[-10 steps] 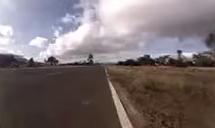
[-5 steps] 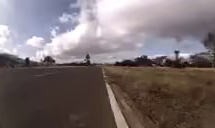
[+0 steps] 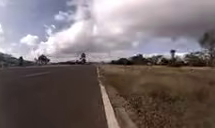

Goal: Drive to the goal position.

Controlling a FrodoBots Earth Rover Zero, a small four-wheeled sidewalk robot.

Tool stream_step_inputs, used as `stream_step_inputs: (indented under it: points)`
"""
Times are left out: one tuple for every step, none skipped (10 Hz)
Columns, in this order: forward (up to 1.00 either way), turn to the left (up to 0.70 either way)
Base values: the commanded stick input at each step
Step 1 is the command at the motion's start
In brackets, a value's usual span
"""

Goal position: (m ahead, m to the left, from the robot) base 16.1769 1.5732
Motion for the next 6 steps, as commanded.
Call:
stream_step_inputs:
  points:
    - [0.87, 0.0]
    - [0.89, 0.0]
    - [0.85, 0.0]
    - [0.84, 0.0]
    - [0.86, 0.12]
    - [0.84, 0.25]
